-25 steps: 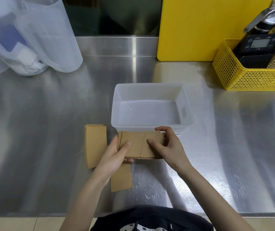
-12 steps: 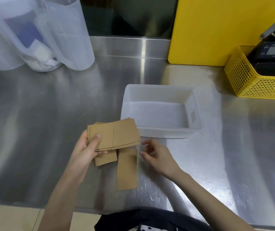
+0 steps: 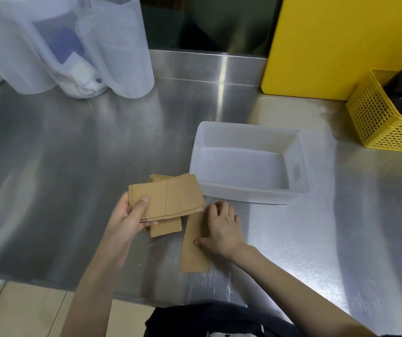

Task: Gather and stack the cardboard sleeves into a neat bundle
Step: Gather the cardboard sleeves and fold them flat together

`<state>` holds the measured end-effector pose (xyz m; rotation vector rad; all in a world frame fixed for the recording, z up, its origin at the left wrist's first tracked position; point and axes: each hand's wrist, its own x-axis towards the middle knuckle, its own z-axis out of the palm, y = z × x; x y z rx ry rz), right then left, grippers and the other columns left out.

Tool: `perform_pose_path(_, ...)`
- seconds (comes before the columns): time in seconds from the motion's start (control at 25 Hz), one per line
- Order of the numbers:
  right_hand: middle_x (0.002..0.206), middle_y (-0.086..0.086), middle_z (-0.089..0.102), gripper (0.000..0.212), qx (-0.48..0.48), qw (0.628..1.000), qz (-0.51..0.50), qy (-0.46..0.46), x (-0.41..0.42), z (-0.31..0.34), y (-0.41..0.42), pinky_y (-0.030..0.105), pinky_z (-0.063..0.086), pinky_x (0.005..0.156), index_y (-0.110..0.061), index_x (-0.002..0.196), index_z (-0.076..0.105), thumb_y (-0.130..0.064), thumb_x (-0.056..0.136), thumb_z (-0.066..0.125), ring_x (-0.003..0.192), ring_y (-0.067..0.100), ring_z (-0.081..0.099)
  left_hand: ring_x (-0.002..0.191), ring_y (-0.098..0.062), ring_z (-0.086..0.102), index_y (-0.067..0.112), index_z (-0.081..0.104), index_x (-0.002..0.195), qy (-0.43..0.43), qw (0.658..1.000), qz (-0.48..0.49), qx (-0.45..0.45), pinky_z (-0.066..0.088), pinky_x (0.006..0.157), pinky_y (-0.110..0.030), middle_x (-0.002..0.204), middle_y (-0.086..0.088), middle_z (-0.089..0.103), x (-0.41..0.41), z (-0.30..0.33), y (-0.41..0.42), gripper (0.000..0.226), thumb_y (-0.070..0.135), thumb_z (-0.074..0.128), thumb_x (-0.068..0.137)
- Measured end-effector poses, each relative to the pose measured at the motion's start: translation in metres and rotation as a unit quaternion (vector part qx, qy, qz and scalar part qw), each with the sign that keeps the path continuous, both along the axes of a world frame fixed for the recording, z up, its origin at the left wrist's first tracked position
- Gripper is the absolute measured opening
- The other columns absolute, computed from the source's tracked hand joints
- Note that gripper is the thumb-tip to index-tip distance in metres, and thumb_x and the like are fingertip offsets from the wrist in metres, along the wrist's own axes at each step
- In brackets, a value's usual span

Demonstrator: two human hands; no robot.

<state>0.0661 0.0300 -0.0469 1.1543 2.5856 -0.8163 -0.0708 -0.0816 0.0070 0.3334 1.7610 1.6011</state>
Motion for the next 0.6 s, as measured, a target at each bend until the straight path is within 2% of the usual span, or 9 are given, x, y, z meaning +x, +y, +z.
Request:
perform_pose_path(0.12, 0.125, 0.013, 0.040, 0.064, -0.009, 1.000, -0.019, 0.022, 0.001, -0.002, -0.003, 0.041, 0.033, 0.099, -0.010, 0.117, 0.034, -0.030, 0.070, 0.072, 0.118, 0.033, 0.037, 0.086, -0.009, 0.058, 0.025, 0.052, 0.098, 0.000, 1.000, 0.000, -0.005, 0.054, 0.053, -0.013, 0.095, 0.007, 0.060, 0.001, 0.001, 0.002, 0.015, 0.015, 0.042, 0.092)
perform_pose_path(0.2, 0.120, 0.012, 0.048, 0.053, -0.026, 0.998, -0.022, 0.053, 0.004, -0.005, -0.005, 0.040, 0.036, 0.093, -0.012, 0.112, 0.034, -0.023, 0.074, 0.069, 0.112, 0.033, 0.043, 0.085, -0.008, 0.058, 0.026, 0.052, 0.094, -0.001, 1.000, -0.001, -0.004, 0.054, 0.053, -0.013, 0.095, 0.007, 0.060, 0.003, 0.002, 0.003, 0.017, 0.014, 0.041, 0.092)
perform_pose_path(0.32, 0.096, 0.005, 0.058, 0.042, -0.133, 0.973, -0.090, 0.163, 0.012, 0.000, 0.002, 0.025, 0.041, 0.072, -0.022, 0.098, 0.030, -0.008, 0.076, 0.062, 0.084, 0.024, 0.056, 0.085, -0.008, 0.058, 0.030, 0.053, 0.090, 0.000, 1.000, -0.003, -0.003, 0.054, 0.053, -0.013, 0.095, 0.008, 0.060, 0.005, 0.004, 0.004, 0.019, 0.015, 0.042, 0.092)
perform_pose_path(0.4, 0.081, 0.000, 0.057, 0.039, -0.195, 0.944, -0.150, 0.221, 0.021, 0.010, 0.010, 0.016, 0.041, 0.061, -0.024, 0.101, 0.036, -0.005, 0.078, 0.060, 0.069, 0.016, 0.053, 0.084, -0.008, 0.058, 0.029, 0.053, 0.089, -0.001, 1.000, 0.001, -0.002, 0.054, 0.053, -0.013, 0.094, 0.008, 0.060, 0.006, 0.004, 0.006, 0.019, 0.014, 0.041, 0.092)
perform_pose_path(0.52, 0.089, 0.016, 0.065, 0.029, -0.202, 0.919, -0.213, 0.262, 0.037, 0.023, 0.023, 0.025, 0.042, 0.067, -0.023, 0.102, 0.048, -0.009, 0.080, 0.060, 0.076, 0.022, 0.055, 0.082, -0.008, 0.057, 0.021, 0.051, 0.100, 0.001, 1.000, 0.017, -0.005, 0.054, 0.052, -0.011, 0.093, 0.007, 0.058, 0.007, 0.003, 0.011, 0.015, 0.013, 0.040, 0.093)
perform_pose_path(0.6, 0.083, 0.011, 0.063, 0.012, -0.174, 0.924, -0.213, 0.265, 0.049, 0.033, 0.032, 0.016, 0.040, 0.064, -0.016, 0.094, 0.055, -0.012, 0.083, 0.058, 0.075, 0.019, 0.053, 0.082, -0.009, 0.057, 0.018, 0.047, 0.105, 0.010, 0.999, 0.033, -0.005, 0.053, 0.051, -0.011, 0.093, 0.007, 0.057, 0.010, 0.003, 0.016, 0.016, 0.013, 0.039, 0.093)
